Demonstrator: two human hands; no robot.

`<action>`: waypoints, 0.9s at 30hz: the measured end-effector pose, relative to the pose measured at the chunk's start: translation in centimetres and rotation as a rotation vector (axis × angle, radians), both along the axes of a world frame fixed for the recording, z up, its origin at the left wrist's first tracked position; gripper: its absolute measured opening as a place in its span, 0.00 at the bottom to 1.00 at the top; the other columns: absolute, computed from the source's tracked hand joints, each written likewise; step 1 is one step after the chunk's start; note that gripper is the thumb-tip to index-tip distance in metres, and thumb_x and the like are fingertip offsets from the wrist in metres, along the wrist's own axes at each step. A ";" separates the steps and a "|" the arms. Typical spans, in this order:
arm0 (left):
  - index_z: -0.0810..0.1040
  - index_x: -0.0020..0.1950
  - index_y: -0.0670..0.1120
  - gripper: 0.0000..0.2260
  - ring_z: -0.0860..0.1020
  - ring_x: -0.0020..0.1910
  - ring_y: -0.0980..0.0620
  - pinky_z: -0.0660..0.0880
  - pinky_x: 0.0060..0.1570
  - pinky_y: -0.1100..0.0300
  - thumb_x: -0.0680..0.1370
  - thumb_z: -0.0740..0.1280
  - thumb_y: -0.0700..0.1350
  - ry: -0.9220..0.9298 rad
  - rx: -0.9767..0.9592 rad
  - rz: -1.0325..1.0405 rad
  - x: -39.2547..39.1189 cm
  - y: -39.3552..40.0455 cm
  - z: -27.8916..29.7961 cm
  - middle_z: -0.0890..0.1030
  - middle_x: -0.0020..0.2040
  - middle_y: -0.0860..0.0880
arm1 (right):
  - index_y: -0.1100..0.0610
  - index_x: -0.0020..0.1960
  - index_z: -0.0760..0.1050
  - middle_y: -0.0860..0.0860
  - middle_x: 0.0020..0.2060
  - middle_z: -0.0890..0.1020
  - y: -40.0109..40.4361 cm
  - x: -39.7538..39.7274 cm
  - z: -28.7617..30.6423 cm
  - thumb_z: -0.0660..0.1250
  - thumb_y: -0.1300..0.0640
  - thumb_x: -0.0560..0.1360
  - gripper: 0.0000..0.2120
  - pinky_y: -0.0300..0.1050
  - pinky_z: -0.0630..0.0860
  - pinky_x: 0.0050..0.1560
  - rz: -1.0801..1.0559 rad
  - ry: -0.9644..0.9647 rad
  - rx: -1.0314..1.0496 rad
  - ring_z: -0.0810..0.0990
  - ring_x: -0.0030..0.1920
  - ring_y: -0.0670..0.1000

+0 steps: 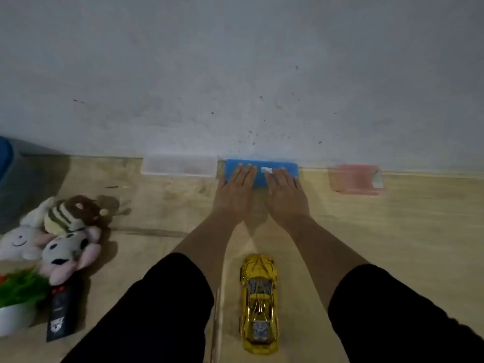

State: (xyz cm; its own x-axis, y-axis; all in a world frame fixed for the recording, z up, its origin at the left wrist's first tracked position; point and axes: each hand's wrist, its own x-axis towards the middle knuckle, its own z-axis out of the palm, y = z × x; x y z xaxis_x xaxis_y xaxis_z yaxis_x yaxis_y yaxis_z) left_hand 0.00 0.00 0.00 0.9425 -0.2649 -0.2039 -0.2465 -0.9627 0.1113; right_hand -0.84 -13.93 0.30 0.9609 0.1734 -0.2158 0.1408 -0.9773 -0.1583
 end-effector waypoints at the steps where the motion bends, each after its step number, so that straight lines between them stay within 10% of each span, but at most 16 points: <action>1: 0.40 0.77 0.48 0.25 0.41 0.76 0.54 0.44 0.74 0.49 0.83 0.48 0.47 0.000 0.027 -0.007 0.6 -0.3 -0.4 0.44 0.78 0.53 | 0.55 0.76 0.47 0.52 0.76 0.51 -0.2 0.7 -0.6 0.48 0.57 0.81 0.24 0.52 0.45 0.75 0.022 -0.019 -0.032 0.45 0.76 0.53; 7: 0.43 0.77 0.53 0.27 0.47 0.76 0.54 0.49 0.71 0.46 0.82 0.52 0.44 -0.046 0.052 0.058 1.6 -0.9 -3.4 0.48 0.78 0.55 | 0.61 0.75 0.46 0.59 0.75 0.54 -0.5 2.1 -3.5 0.51 0.60 0.79 0.27 0.60 0.55 0.71 0.123 -0.129 -0.182 0.52 0.75 0.60; 13: 0.76 0.64 0.54 0.21 0.78 0.57 0.51 0.75 0.50 0.51 0.74 0.54 0.45 -0.291 0.034 0.038 2.6 -0.8 -2.6 0.79 0.62 0.53 | 0.55 0.67 0.71 0.53 0.61 0.79 -0.4 2.9 -4.0 0.51 0.53 0.73 0.24 0.50 0.80 0.48 0.337 -0.408 -0.544 0.79 0.59 0.54; 27: 0.77 0.63 0.51 0.20 0.78 0.57 0.50 0.75 0.48 0.48 0.73 0.58 0.43 -0.220 -0.029 0.107 2.5 -1.1 -2.1 0.79 0.61 0.52 | 0.60 0.61 0.76 0.59 0.54 0.82 -2.6 5.2 -3.5 0.42 0.65 0.79 0.25 0.44 0.79 0.34 0.628 -0.572 -0.658 0.83 0.44 0.55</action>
